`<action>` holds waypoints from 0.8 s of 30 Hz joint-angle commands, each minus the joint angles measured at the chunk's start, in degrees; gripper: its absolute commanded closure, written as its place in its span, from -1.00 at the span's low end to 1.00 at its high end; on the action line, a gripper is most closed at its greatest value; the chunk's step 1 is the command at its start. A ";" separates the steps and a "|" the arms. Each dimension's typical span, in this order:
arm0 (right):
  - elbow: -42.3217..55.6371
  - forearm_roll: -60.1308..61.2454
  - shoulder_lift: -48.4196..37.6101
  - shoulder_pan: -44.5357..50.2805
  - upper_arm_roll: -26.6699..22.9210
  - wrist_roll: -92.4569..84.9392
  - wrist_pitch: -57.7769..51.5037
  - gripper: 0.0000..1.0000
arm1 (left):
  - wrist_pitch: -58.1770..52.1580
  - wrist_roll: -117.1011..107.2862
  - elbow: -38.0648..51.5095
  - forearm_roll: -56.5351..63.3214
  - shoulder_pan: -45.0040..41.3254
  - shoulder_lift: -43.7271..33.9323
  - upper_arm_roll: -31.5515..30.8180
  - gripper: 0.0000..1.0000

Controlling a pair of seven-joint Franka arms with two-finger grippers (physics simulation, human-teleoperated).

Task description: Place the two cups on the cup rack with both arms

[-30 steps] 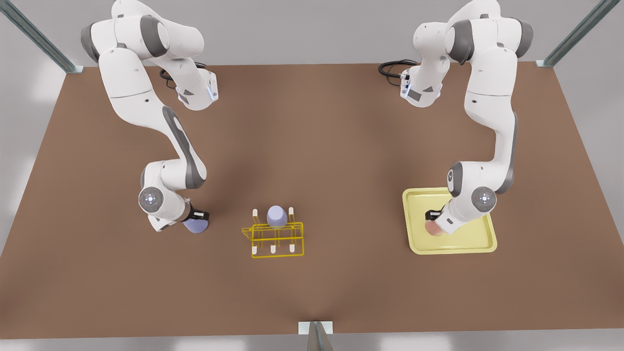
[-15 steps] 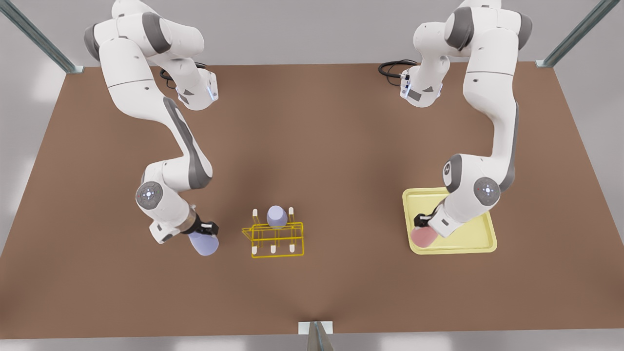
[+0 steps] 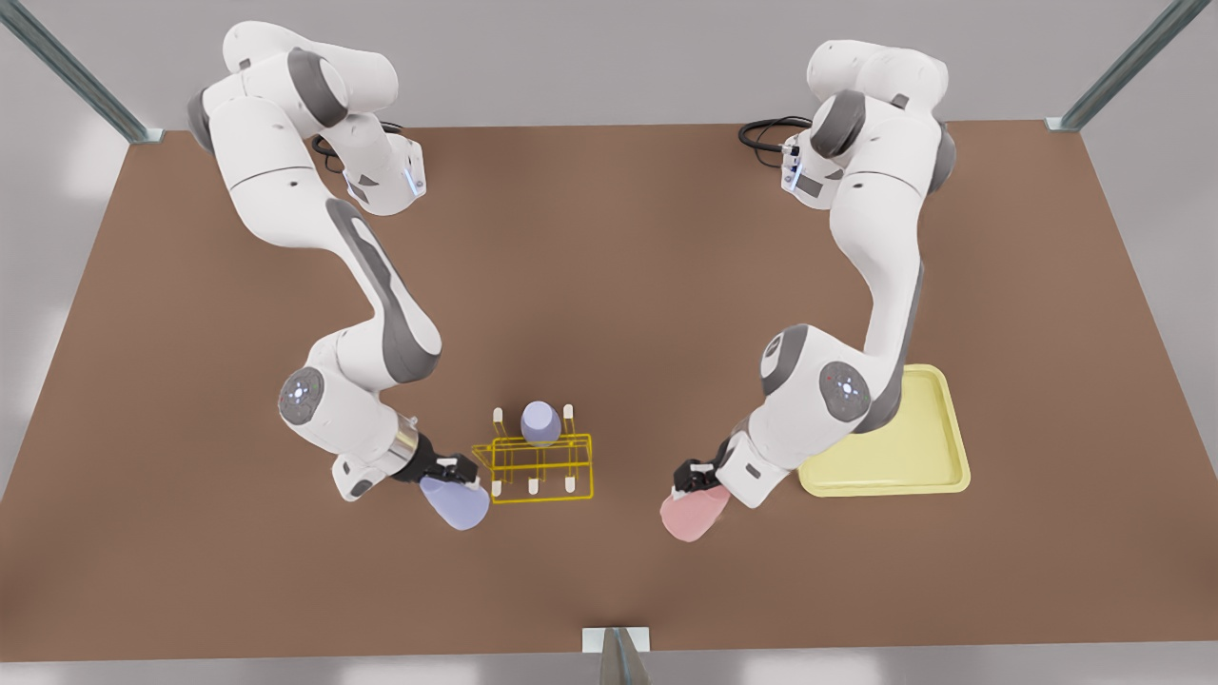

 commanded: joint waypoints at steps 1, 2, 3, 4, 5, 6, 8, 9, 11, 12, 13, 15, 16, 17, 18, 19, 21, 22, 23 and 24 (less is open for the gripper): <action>0.19 1.34 0.12 0.04 0.42 0.57 -0.09 -0.47 | 0.31 -18.21 0.61 -2.17 -1.89 0.67 -0.55 -0.49; 0.19 1.43 0.12 -0.05 1.21 0.57 -0.09 -0.47 | 0.41 -18.21 0.61 -2.17 -2.33 0.93 -1.42 -0.49; -0.07 1.60 0.12 0.04 1.39 0.57 -0.09 -0.47 | 0.67 -18.03 0.61 -2.95 -2.42 1.37 -2.13 -0.49; -0.34 1.95 0.12 -0.05 2.09 0.57 -0.09 -0.47 | 0.76 -17.95 2.19 -3.05 -2.42 2.34 -2.92 -0.49; -0.78 1.95 0.03 0.04 2.09 0.57 -0.09 -0.47 | 0.84 -17.95 3.95 -3.31 -2.77 3.83 -3.62 -0.49; -1.30 2.04 0.12 0.04 2.09 0.48 -0.09 -0.47 | 2.95 -18.03 4.30 -3.40 -3.21 4.45 -3.71 -0.49; -1.48 2.04 0.82 0.21 2.09 0.22 -0.09 -0.47 | 4.54 -18.21 4.30 -3.40 -4.09 5.07 -4.15 -0.49; -1.92 1.95 0.82 0.13 2.09 0.30 -0.09 -0.47 | 4.89 -18.30 4.30 -3.49 -4.88 5.07 -4.15 -0.49; -2.71 1.95 0.82 0.04 2.09 0.21 -0.35 -0.47 | 5.41 -18.30 4.39 -3.92 -5.76 5.07 -4.15 -0.49; -2.97 2.04 0.82 0.13 2.09 0.21 -0.35 -0.47 | 6.29 -18.21 4.57 -4.54 -6.11 5.15 -4.15 -0.49; -2.97 2.04 0.82 0.13 2.09 0.13 -0.44 -0.48 | 7.08 -18.12 4.65 -4.54 -6.37 5.59 -4.15 -0.49; -2.97 1.95 0.91 0.21 2.09 0.21 -0.53 -0.93 | 7.96 -17.86 4.83 -4.63 -6.46 6.38 -4.15 -0.49; -2.89 1.95 0.91 0.30 2.09 0.21 -0.70 -1.00 | 8.58 -17.86 4.83 -4.71 -6.46 6.56 -4.15 -0.49; -2.80 1.78 0.91 0.30 2.09 0.21 -0.70 -1.00 | 8.75 -17.86 4.74 -4.63 -6.55 7.00 -5.29 -0.49; -2.71 1.78 0.91 0.30 2.09 0.21 -0.70 -1.00 | 9.11 -17.86 4.83 -4.63 -6.64 7.26 -5.38 -0.49; -2.62 1.78 0.91 0.56 2.09 0.21 -0.70 -1.00 | 9.02 -18.03 4.74 -4.72 -7.16 7.18 -5.38 -0.49; -1.83 1.87 0.82 1.01 2.09 0.39 -0.70 -1.00 | 8.93 -17.95 4.74 -4.89 -7.43 7.26 -5.47 -0.49; -0.25 1.95 0.82 1.01 2.09 0.39 -0.70 -1.00 | 9.02 -17.86 4.74 -4.89 -7.43 7.26 -5.38 -0.49; 0.89 1.87 0.82 1.01 2.09 0.39 -0.70 -1.00 | 9.02 -17.86 4.74 -4.89 -7.43 7.70 -5.38 -0.49; 1.24 1.87 0.91 1.01 2.09 0.30 -0.70 -1.00 | 9.37 -17.86 4.74 -4.80 -7.51 8.05 -5.38 -0.49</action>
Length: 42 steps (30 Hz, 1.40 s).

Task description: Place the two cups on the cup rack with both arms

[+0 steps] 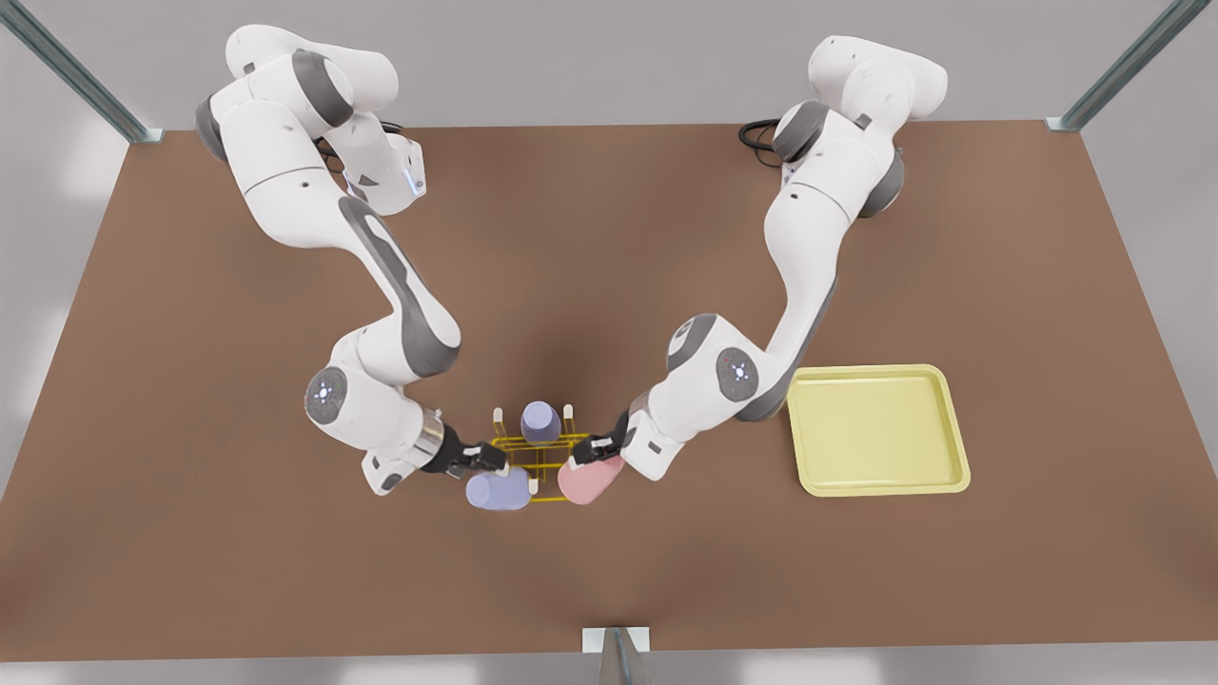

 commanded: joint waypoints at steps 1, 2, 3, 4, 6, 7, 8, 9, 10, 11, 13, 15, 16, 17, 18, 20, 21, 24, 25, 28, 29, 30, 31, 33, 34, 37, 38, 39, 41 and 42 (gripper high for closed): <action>0.55 -0.02 -0.03 -0.07 0.01 0.38 -0.14 -1.00 | 2.62 -0.61 0.01 -1.78 -0.06 0.45 -0.02 -0.49; 0.38 -0.29 0.06 -0.07 -0.08 0.21 -0.06 -1.00 | 2.80 -0.61 0.01 -1.78 -0.59 0.63 0.07 -0.49; 0.03 -0.55 -0.03 -0.33 -0.16 0.03 -0.06 -1.00 | 2.80 -0.61 0.01 -1.78 -0.59 0.80 0.07 -0.49; -1.03 -0.90 -0.03 -1.03 -0.51 0.12 -0.23 -1.00 | 2.89 -0.61 0.01 -1.78 -0.76 0.89 0.07 -0.49; -2.00 -1.69 -1.35 -3.05 -0.60 -1.46 -1.90 -1.00 | 3.68 -0.61 0.01 -1.78 -1.12 1.06 0.16 -0.49; -1.73 -1.87 -2.40 -5.16 -0.52 -4.00 -4.18 -1.00 | 4.12 -0.61 0.01 -1.78 -1.20 1.50 0.16 -0.49; -1.82 -1.87 -2.40 -5.78 -0.52 -5.15 -4.80 -1.00 | 4.47 -0.61 0.01 -1.78 -1.20 1.77 0.16 -0.49; -1.56 -4.50 -3.45 -8.15 -0.60 -6.38 -9.27 -1.00 | 5.43 -0.61 0.01 -1.78 -1.56 2.21 0.16 -0.49; -0.94 -10.03 -4.86 -11.22 -0.52 -8.84 -15.69 -1.00 | 6.14 -0.61 0.01 -1.78 -1.64 2.30 0.16 -0.50; 1.08 -10.75 -6.53 -14.30 -0.51 -13.67 -23.33 -1.00 | 6.49 -0.61 0.01 -1.69 -2.08 2.38 0.24 -0.50; 7.05 -16.45 -7.32 -18.00 -0.69 -21.14 -34.76 -1.00 | 6.93 -0.61 0.01 -1.69 -2.52 2.56 0.33 -0.50; 8.29 -21.03 -9.96 -18.17 -1.57 -25.28 -40.13 -1.00 | 6.93 -0.61 0.01 -1.69 -2.52 2.73 0.42 -0.59; 8.11 -20.86 -11.36 -18.17 -2.10 -27.03 -40.13 -1.00 | 6.93 -0.61 -0.08 -1.69 -2.52 2.73 0.42 -0.77; 7.06 -20.24 -13.65 -17.74 -2.97 -28.27 -40.22 -1.00 | 6.84 -0.61 -0.16 -1.61 -2.52 2.65 0.51 -1.00; 4.07 -19.80 -18.30 -16.42 -4.91 -28.18 -41.80 -1.00 | 6.32 -0.70 -0.34 -1.52 -2.52 2.38 0.51 -1.00; -1.81 -19.80 -25.76 -16.42 -5.17 -27.65 -42.68 -1.00 | 6.14 -0.79 -0.51 -1.52 -2.52 2.12 0.68 -1.00; -4.71 -19.71 -28.85 -16.51 -5.44 -27.57 -42.68 -1.00 | 5.88 -0.87 -0.51 -1.52 -2.52 2.03 0.68 -1.00; -5.34 -18.13 -29.12 -16.15 -6.14 -27.65 -42.68 -1.00 | 1.48 -0.79 -0.78 0.33 -2.52 1.68 0.68 -1.00; -5.34 -18.04 -28.86 -16.15 -6.14 -27.65 -42.60 -1.00 | 0.70 -0.79 -0.78 0.41 -2.52 1.68 0.68 -1.00; -5.25 -18.04 -28.07 -16.07 -6.14 -27.65 -42.51 -1.00 | -3.09 -0.79 -0.95 1.29 -2.61 1.42 0.68 -1.00; -5.25 -17.95 -27.98 -16.07 -6.14 -27.57 -42.51 -1.00 | -3.18 -0.79 -0.95 1.29 -2.61 1.42 0.68 -1.00; -5.25 -17.95 -27.63 -15.98 -6.14 -27.65 -42.42 -1.00 | -3.18 -0.79 -0.95 1.29 -2.61 1.42 0.60 -1.00; -5.25 -17.87 -27.54 -15.98 -6.14 -27.65 -42.42 -1.00 | -3.18 -0.79 -0.95 1.29 -2.61 1.42 0.60 -1.00; -5.25 -17.51 -27.54 -15.98 -6.23 -27.74 -42.42 -1.00 | -3.88 -0.79 -0.95 1.38 -2.52 1.06 0.60 -1.00; -5.25 -17.51 -27.54 -15.98 -6.23 -27.74 -42.42 -1.00 | -3.88 -0.79 -0.87 1.38 -2.52 1.06 0.60 -1.00; -5.25 -16.99 -27.54 -15.98 -6.40 -27.83 -42.42 -1.00 | -0.02 -1.31 -0.51 1.12 -2.43 1.06 0.51 -1.00; -5.25 -16.64 -27.45 -15.89 -6.58 -27.83 -42.42 -1.00 | 3.50 -3.95 -0.34 1.12 -2.43 1.06 0.60 -1.00; -5.25 -16.64 -27.28 -15.80 -6.67 -27.92 -42.42 -1.00 | 4.38 -4.30 -0.34 1.12 -2.43 1.06 0.68 -1.00; -5.25 -16.64 -27.28 -15.80 -6.67 -27.92 -42.42 -1.00 | 4.38 -7.20 1.42 1.12 -2.17 1.06 0.77 -1.00; -5.25 -16.64 -27.27 -15.80 -6.67 -28.00 -42.42 -1.00 | 3.68 -10.87 1.77 0.94 -1.47 -0.08 0.68 -1.00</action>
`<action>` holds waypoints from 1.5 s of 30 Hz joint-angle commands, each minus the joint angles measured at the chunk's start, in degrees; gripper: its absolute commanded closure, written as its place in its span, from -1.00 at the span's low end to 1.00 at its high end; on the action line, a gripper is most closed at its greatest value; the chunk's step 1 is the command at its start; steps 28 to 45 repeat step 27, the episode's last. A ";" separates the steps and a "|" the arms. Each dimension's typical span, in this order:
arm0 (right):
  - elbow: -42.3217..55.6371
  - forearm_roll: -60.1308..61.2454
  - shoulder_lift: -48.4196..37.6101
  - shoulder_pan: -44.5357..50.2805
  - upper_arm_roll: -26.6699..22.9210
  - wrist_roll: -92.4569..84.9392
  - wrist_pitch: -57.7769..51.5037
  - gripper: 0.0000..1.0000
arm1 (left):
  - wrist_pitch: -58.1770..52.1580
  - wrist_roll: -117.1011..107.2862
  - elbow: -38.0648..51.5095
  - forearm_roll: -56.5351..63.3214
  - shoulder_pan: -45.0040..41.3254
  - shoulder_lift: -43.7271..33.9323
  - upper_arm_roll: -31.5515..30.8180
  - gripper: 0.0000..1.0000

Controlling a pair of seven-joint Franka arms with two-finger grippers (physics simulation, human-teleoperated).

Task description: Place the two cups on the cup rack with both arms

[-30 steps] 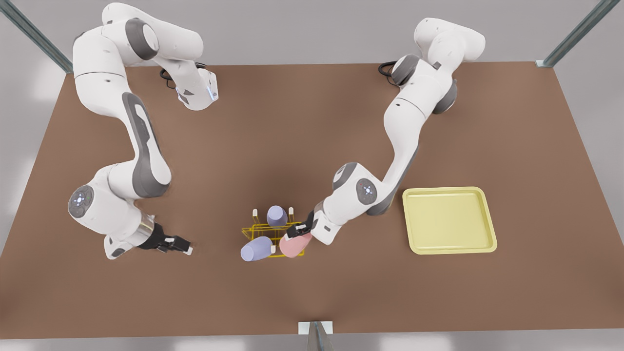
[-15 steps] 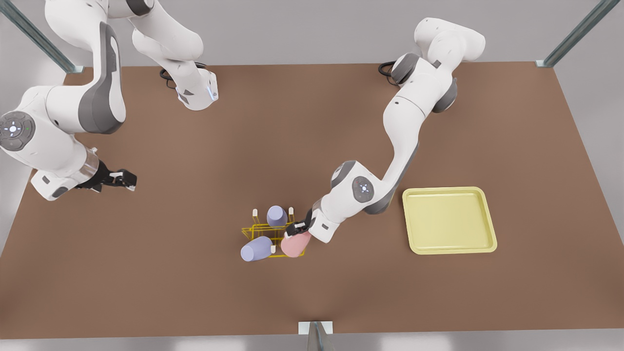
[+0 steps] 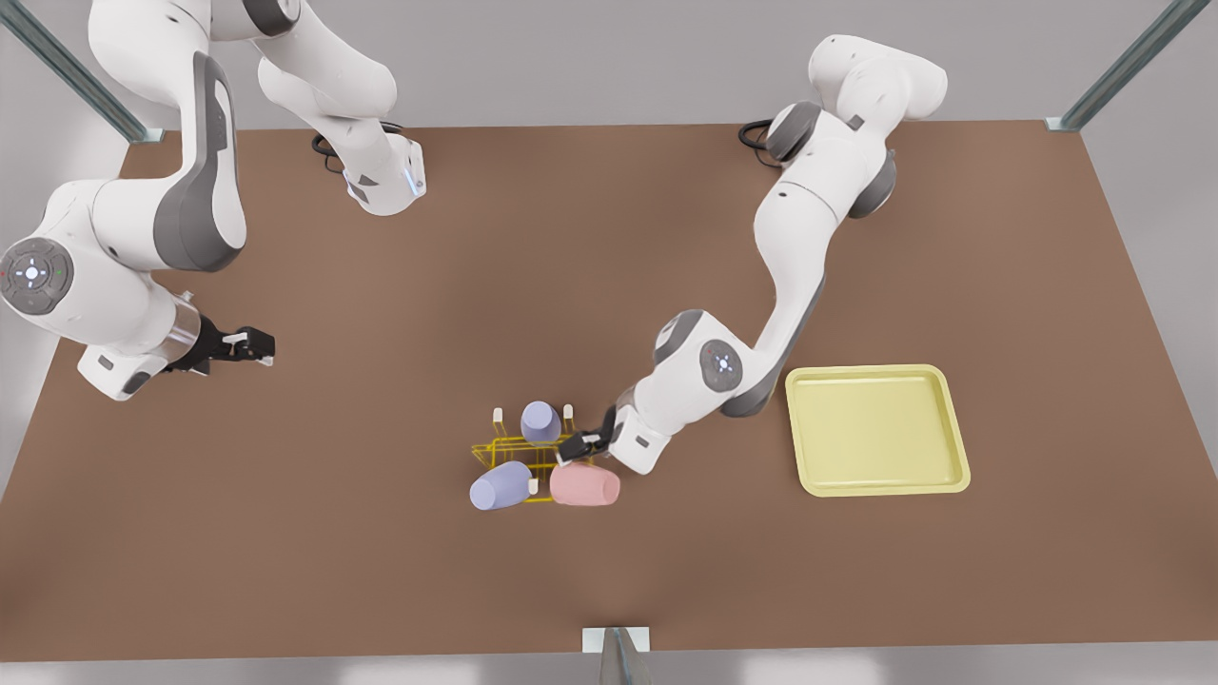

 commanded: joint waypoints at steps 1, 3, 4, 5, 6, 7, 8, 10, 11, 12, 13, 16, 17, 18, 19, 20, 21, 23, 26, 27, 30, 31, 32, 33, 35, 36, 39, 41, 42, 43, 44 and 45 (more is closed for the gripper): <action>0.03 0.21 0.03 0.00 -0.22 -5.02 -0.24 -1.00 | -0.15 -11.78 1.06 -0.01 1.32 -1.82 0.21 -1.00; 0.03 0.65 0.03 0.35 -0.57 -5.02 -0.24 -1.00 | -25.36 -3.46 0.88 0.34 8.78 -8.32 4.95 -1.00; 0.03 0.83 0.03 0.44 -0.74 -5.02 -0.24 -1.00 | -38.90 8.77 0.88 0.52 14.59 -11.49 4.86 -1.00; 0.20 1.09 -0.06 1.05 -1.36 -5.02 -0.24 -1.00 | -46.38 10.28 0.80 10.09 15.30 -13.95 5.57 -1.00; 0.55 1.09 -0.24 2.98 -3.64 -5.02 -0.24 -1.00 | -53.33 16.06 0.80 12.47 17.49 -16.32 5.92 -1.00; 0.55 1.09 -0.94 5.10 -5.57 -4.23 -0.41 -1.00 | -58.51 23.10 0.71 13.17 20.39 -17.38 6.01 -1.00; 0.38 1.18 -2.08 6.41 -7.42 -0.98 -0.59 -1.00 | -63.88 28.03 0.10 15.01 21.80 -19.57 6.01 -1.00; 0.55 1.62 -2.43 7.12 -9.44 -0.54 -2.52 -1.00 | -40.19 39.11 -40.91 15.29 21.36 -45.39 10.48 -1.00; 0.47 1.62 -2.78 7.12 -9.79 0.16 -3.14 -1.00 | -42.32 39.02 -43.95 14.93 21.01 -47.71 10.14 -1.00; 0.21 1.71 -3.14 7.21 -10.06 1.39 -3.49 -1.00 | -46.57 39.46 -41.75 14.41 22.15 -46.13 9.87 -1.00; 0.03 1.71 -3.40 7.30 -10.24 2.36 -4.19 -1.00 | -45.96 39.46 -40.78 14.41 22.15 -45.42 9.79 -1.00; -0.06 1.71 -3.40 7.47 -10.32 2.36 -4.19 -1.00 | -45.96 39.37 -40.34 12.47 22.42 -43.75 9.79 -1.00; -0.06 1.80 -3.67 7.56 -10.59 2.36 -4.37 -1.00 | -46.31 39.37 -40.07 12.21 22.24 -44.10 9.70 -1.00; -0.06 1.71 -3.67 7.56 -10.68 2.36 -4.54 -1.00 | -47.27 39.54 -38.67 12.03 23.37 -44.19 10.22 -1.00; -0.06 1.80 -3.58 7.56 -10.68 2.36 -4.54 -1.00 | -47.80 39.55 -37.96 8.08 27.07 -43.84 10.05 -1.00; -0.06 1.71 -3.58 7.56 -10.68 2.36 -4.54 -1.00 | -47.98 39.46 -38.05 7.73 26.90 -43.84 9.96 -1.00; -0.06 1.71 -3.58 7.56 -10.68 2.36 -4.54 -1.00 | -48.15 39.46 -38.05 7.73 27.07 -43.84 9.96 -1.00; -0.06 1.71 -3.58 7.56 -10.68 2.36 -4.54 -1.00 | -48.33 39.37 -38.49 7.73 26.98 -43.84 9.87 -1.00; -0.06 1.71 -3.58 7.56 -10.68 2.36 -4.54 -1.00 | -47.72 39.37 -38.49 8.16 26.81 -43.75 9.87 -1.00; -0.06 1.62 -3.58 7.56 -10.68 2.36 -4.54 -1.00 | -47.63 39.37 -38.49 8.08 26.81 -43.75 9.87 -1.00; -0.06 1.62 -3.58 7.56 -10.68 2.36 -4.54 -1.00 | -47.63 39.37 -38.49 8.08 26.81 -43.75 9.87 -1.00; -0.06 1.62 -3.58 7.56 -10.68 2.36 -4.54 -1.00 | -47.63 39.37 -38.49 8.08 26.81 -43.75 9.87 -1.00; -0.06 1.62 -3.58 7.56 -10.68 2.36 -4.54 -1.00 | -47.63 39.37 -38.49 8.08 26.81 -43.75 9.87 -1.00; -0.06 1.62 -3.58 7.56 -10.68 2.36 -4.54 -1.00 | -47.63 39.37 -38.49 8.08 26.81 -43.75 9.87 -1.00; -0.06 1.62 -3.58 7.56 -10.68 2.36 -4.54 -1.00 | -47.63 39.37 -38.49 8.08 26.81 -43.75 9.87 -1.00; -0.06 1.62 -3.58 7.56 -10.68 2.36 -4.54 -1.00 | -47.63 39.37 -38.49 8.08 26.81 -43.75 9.87 -1.00; -0.06 1.62 -3.58 7.56 -10.68 2.36 -4.54 -1.00 | -47.63 39.37 -38.49 8.08 26.81 -43.75 9.87 -1.00; -0.06 1.62 -3.58 7.56 -10.68 2.36 -4.54 -1.00 | -47.63 39.37 -38.49 8.08 26.81 -43.75 9.87 -1.00; -0.06 1.62 -3.58 7.56 -10.68 2.36 -4.54 -1.00 | -47.63 39.37 -38.49 8.08 26.81 -43.75 9.87 -1.00; -0.06 1.62 -3.58 7.56 -10.68 2.36 -4.54 -1.00 | -47.63 39.37 -38.49 8.08 26.81 -43.75 9.87 -1.00; -0.06 1.62 -3.58 7.56 -10.68 2.36 -4.54 -1.00 | -47.63 39.37 -38.49 8.08 26.81 -43.75 9.87 -1.00; -0.06 1.62 -3.58 7.56 -10.68 2.36 -4.54 -1.00 | -47.63 39.37 -38.49 8.08 26.81 -43.75 9.87 -1.00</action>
